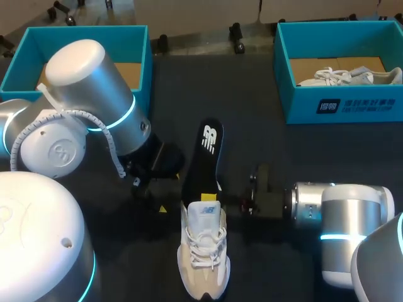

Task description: Take the shoe out of the shoebox, open the shoe tongue, remove and reinsert the insole, then place the shoe into the shoebox

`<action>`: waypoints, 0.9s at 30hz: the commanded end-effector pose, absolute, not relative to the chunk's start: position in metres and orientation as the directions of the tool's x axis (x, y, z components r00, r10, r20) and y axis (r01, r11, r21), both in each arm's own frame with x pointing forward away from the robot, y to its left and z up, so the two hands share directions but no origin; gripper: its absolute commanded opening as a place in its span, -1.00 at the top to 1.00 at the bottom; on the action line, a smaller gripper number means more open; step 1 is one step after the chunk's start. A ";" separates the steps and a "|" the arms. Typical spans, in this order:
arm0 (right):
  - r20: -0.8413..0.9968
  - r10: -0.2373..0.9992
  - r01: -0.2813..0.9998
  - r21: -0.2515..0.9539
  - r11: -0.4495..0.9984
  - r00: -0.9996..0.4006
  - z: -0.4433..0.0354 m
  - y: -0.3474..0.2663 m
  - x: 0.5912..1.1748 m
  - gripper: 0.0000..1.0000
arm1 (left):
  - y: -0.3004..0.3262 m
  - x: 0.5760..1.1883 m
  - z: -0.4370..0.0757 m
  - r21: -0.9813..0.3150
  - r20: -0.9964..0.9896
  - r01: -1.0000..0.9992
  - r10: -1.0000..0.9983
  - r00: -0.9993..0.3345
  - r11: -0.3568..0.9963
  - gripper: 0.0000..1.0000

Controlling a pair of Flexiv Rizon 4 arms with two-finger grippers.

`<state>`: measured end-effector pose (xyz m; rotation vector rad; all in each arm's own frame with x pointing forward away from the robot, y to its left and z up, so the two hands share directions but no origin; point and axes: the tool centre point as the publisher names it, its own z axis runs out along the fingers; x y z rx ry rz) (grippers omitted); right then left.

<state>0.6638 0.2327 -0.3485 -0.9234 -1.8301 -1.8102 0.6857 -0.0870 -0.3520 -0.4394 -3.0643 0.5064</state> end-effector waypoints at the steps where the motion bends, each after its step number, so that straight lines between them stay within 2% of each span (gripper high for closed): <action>1: 0.708 0.188 0.716 0.698 -0.039 -0.680 -0.349 0.234 0.656 1.00 | -0.087 0.685 -0.352 -0.315 -0.042 0.273 0.274 -0.961 0.909 -1.00; 11: 0.689 0.177 0.695 0.718 -0.037 -0.703 -0.348 0.236 0.663 1.00 | -0.087 0.685 -0.352 -0.315 -0.042 0.273 0.274 -0.961 0.909 -1.00; 14: 0.681 0.176 0.688 0.726 -0.030 -0.711 -0.345 0.237 0.665 0.82 | -0.087 0.685 -0.352 -0.315 -0.042 0.273 0.274 -0.961 0.909 -1.00; 19: 0.668 0.176 0.676 0.737 -0.023 -0.723 -0.342 0.236 0.665 0.68 | -0.087 0.685 -0.352 -0.315 -0.042 0.273 0.274 -0.961 0.909 -1.00; 27: 0.638 0.185 0.649 0.760 -0.001 -0.747 -0.332 0.239 0.666 0.62 | -0.087 0.685 -0.352 -0.315 -0.042 0.273 0.274 -0.961 0.909 -1.00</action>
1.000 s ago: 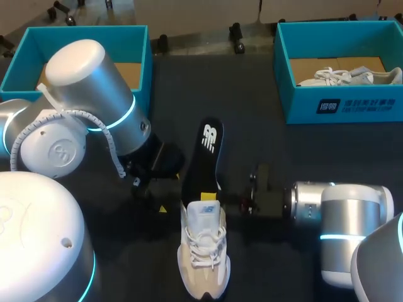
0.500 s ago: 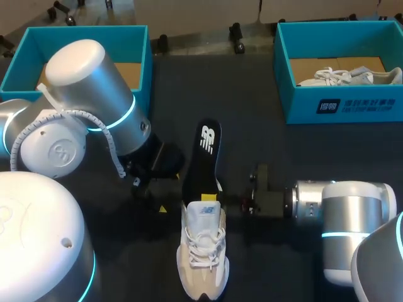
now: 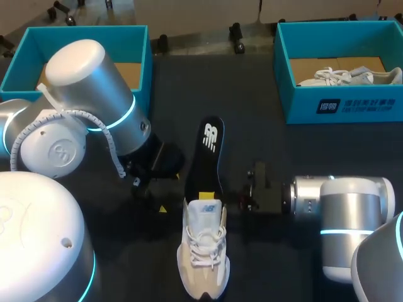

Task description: Take the shoe out of the shoebox, open the shoe tongue, remove and reinsert the insole, then place the shoe into the shoebox

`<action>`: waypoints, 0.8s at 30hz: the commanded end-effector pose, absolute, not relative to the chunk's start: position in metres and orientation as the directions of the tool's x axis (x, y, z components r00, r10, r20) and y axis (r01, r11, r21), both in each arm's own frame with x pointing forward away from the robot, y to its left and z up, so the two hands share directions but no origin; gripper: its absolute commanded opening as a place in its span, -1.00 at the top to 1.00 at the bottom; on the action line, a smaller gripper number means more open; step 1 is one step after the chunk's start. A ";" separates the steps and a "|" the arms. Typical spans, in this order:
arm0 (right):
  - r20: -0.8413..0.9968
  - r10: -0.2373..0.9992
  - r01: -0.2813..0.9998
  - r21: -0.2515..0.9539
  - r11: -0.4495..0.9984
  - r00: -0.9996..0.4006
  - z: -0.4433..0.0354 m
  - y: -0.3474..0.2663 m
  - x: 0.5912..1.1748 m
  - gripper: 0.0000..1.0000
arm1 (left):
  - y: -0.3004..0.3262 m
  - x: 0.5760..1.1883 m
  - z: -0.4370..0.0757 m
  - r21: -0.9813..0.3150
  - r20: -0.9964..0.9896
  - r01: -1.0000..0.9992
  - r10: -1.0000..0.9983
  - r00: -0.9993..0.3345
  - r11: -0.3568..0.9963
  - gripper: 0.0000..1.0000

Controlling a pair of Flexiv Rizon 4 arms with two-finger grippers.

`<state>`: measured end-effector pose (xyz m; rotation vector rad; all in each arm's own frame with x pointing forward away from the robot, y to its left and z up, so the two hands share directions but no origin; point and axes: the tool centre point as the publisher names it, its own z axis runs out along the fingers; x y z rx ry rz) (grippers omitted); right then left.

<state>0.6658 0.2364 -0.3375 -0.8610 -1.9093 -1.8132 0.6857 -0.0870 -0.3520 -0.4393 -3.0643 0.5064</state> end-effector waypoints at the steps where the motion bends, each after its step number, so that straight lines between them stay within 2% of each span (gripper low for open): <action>1: 0.636 0.186 0.647 0.762 0.002 -0.749 -0.331 0.239 0.666 0.62 | -0.087 0.685 -0.352 -0.315 -0.042 0.273 0.274 -0.961 0.909 -1.00; 5: 0.622 0.188 0.635 0.772 0.015 -0.760 -0.325 0.242 0.668 0.49 | -0.087 0.685 -0.352 -0.315 -0.042 0.273 0.274 -0.961 0.909 -1.00; 18: 0.580 0.172 0.593 0.804 0.035 -0.796 -0.311 0.243 0.690 0.48 | -0.087 0.685 -0.352 -0.315 -0.042 0.273 0.274 -0.961 0.909 -1.00; 24: 0.570 0.164 0.582 0.813 0.032 -0.805 -0.308 0.244 0.697 0.63 | -0.087 0.685 -0.352 -0.315 -0.042 0.273 0.274 -0.961 0.909 -1.00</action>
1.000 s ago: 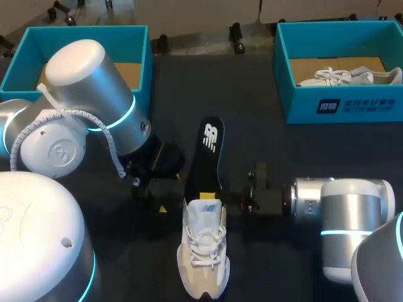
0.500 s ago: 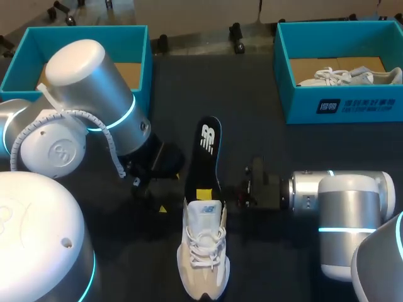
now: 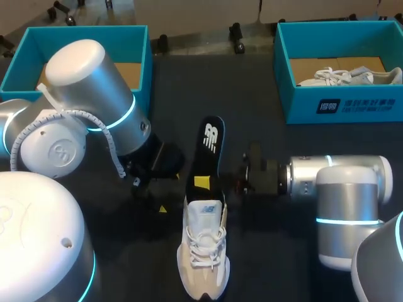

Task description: Take the shoe out of the shoebox, open the shoe tongue, remove and reinsert the insole, then place the shoe into the shoebox

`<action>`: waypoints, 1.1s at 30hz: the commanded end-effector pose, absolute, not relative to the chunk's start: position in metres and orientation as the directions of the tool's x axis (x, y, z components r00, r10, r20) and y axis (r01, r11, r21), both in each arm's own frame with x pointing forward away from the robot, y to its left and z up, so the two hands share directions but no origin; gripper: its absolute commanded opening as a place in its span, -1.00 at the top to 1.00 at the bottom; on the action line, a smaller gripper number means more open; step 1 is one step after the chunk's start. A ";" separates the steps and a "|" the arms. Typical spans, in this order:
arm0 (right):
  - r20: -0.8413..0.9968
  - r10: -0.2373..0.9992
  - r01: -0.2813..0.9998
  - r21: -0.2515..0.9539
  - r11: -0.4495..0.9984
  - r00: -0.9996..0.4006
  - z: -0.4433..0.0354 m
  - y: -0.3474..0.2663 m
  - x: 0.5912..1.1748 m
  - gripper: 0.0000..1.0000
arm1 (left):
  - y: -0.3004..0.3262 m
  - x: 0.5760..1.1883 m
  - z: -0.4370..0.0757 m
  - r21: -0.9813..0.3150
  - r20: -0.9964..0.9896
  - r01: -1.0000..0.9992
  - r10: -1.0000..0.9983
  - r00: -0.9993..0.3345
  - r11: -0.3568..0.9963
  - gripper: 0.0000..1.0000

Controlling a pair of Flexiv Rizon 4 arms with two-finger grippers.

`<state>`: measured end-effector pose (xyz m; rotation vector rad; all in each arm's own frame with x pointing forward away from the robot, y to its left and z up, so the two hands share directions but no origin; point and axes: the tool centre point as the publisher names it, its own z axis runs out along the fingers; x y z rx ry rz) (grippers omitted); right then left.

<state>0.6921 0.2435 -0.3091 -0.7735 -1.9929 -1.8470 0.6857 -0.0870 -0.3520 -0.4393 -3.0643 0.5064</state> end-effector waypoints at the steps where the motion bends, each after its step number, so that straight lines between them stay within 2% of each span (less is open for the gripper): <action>1: 0.567 0.163 0.579 0.815 0.029 -0.807 -0.308 0.244 0.698 0.68 | -0.087 0.685 -0.352 -0.315 -0.042 0.273 0.274 -0.961 0.909 -1.00; 3: 0.566 0.163 0.577 0.817 0.023 -0.808 -0.308 0.244 0.700 0.76 | -0.087 0.685 -0.352 -0.315 -0.042 0.273 0.274 -0.961 0.909 -1.00; 5: 0.566 0.163 0.576 0.817 0.016 -0.808 -0.309 0.244 0.701 1.00 | -0.087 0.685 -0.352 -0.315 -0.042 0.273 0.274 -0.961 0.909 -1.00; 33: 0.728 0.160 0.735 0.678 -0.022 -0.666 -0.341 0.251 0.672 1.00 | -0.087 0.685 -0.352 -0.315 -0.042 0.273 0.274 -0.961 0.909 -1.00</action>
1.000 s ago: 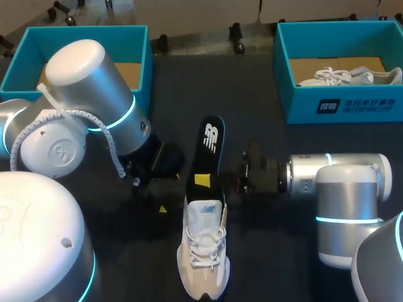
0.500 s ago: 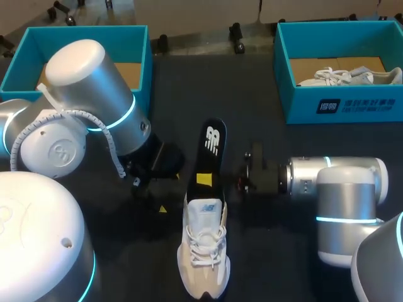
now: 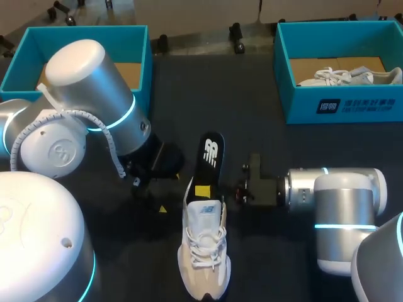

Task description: Take the shoe out of the shoebox, open the shoe tongue, remove and reinsert the insole, then place the shoe into the shoebox

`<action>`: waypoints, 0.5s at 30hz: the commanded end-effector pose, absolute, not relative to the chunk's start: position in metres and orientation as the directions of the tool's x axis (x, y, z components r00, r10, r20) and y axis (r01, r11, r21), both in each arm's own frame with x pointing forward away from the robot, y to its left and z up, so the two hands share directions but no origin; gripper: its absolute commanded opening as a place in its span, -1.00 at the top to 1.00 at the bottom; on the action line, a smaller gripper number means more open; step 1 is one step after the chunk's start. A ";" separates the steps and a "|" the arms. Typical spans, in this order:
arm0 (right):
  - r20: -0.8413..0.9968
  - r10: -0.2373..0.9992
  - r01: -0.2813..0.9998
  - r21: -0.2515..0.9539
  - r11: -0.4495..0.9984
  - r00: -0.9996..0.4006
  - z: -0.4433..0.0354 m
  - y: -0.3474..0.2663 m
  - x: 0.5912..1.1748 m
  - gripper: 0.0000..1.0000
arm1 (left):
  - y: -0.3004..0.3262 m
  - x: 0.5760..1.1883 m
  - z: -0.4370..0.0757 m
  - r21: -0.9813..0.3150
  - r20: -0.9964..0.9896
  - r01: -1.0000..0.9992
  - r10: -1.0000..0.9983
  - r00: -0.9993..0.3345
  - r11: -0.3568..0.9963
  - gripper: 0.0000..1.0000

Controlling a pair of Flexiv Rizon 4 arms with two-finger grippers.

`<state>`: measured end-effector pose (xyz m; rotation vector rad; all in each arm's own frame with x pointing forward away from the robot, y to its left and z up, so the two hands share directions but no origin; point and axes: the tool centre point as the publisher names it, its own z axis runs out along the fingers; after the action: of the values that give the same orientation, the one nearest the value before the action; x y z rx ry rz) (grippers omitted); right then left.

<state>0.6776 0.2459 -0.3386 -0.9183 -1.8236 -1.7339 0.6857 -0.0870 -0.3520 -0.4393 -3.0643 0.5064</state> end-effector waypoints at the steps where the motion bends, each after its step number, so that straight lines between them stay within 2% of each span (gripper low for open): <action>1: 0.731 0.158 0.738 0.675 -0.024 -0.663 -0.343 0.250 0.670 1.00 | -0.087 0.685 -0.352 -0.315 -0.042 0.273 0.274 -0.961 0.909 -1.00; 11: 0.726 0.146 0.730 0.683 -0.034 -0.672 -0.344 0.250 0.663 1.00 | -0.087 0.685 -0.352 -0.315 -0.042 0.273 0.274 -0.961 0.909 -1.00; 13: 0.714 0.149 0.718 0.695 -0.034 -0.684 -0.341 0.250 0.664 0.69 | -0.087 0.685 -0.352 -0.315 -0.042 0.273 0.274 -0.961 0.909 -1.00; 15: 0.708 0.152 0.713 0.701 -0.032 -0.690 -0.338 0.250 0.665 0.51 | -0.087 0.685 -0.352 -0.315 -0.042 0.273 0.274 -0.961 0.909 -1.00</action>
<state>0.6668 0.2492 -0.3405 -0.8966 -1.8199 -1.7708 0.6857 -0.0870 -0.3520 -0.4393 -3.0643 0.5064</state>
